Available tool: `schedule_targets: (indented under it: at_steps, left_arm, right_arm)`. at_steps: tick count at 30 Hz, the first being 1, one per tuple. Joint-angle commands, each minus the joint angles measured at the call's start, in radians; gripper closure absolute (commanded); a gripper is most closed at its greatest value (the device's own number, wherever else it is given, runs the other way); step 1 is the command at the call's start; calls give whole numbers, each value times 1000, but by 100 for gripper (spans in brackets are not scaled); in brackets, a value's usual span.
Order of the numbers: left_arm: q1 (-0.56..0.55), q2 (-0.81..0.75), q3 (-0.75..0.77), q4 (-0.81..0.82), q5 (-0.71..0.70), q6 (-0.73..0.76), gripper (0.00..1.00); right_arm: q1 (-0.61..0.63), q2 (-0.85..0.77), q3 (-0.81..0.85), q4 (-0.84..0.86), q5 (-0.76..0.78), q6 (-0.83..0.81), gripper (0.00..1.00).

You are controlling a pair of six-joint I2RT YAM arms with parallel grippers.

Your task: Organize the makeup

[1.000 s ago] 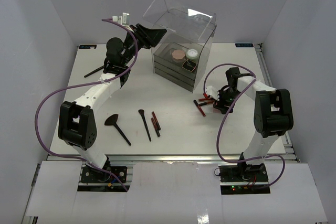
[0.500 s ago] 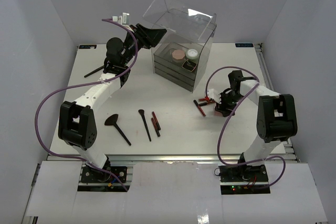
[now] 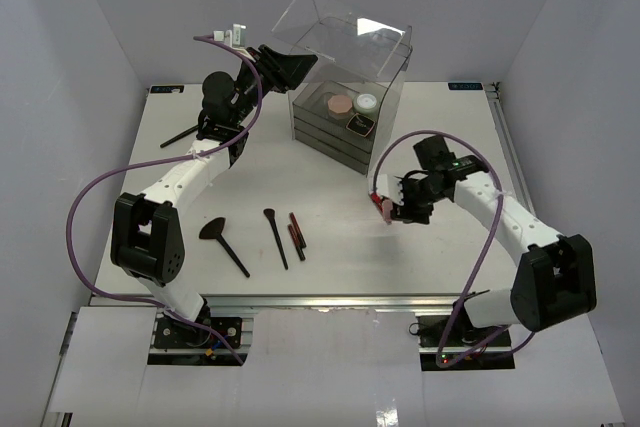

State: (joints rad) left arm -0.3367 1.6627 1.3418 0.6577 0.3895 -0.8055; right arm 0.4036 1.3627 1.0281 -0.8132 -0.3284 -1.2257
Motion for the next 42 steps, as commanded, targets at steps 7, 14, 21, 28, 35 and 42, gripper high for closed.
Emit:
schedule_targets:
  at_steps: [7,14,21,28,35,42]
  left_arm:
    - [5,-26,28,7,-1,-2,29]
    - [5,-38,39,-17,5,22,29]
    - [4,-43,44,-24,6,27,29]
    - [5,-50,46,-26,4,24,29]
    - [5,-51,39,-24,3,19,29]
    - [5,-56,37,-30,6,25,29]
  right_arm:
    - [391,195,389,157,400,363,83]
    - [426,412,601,318,728,348,82]
    - [421,429,550,565,922,229,82]
    - [386,417,506,741,1016,123,80]
    - [366,473,468,951,1099,14,75]
    - [351,551,509,965,1126,0,42]
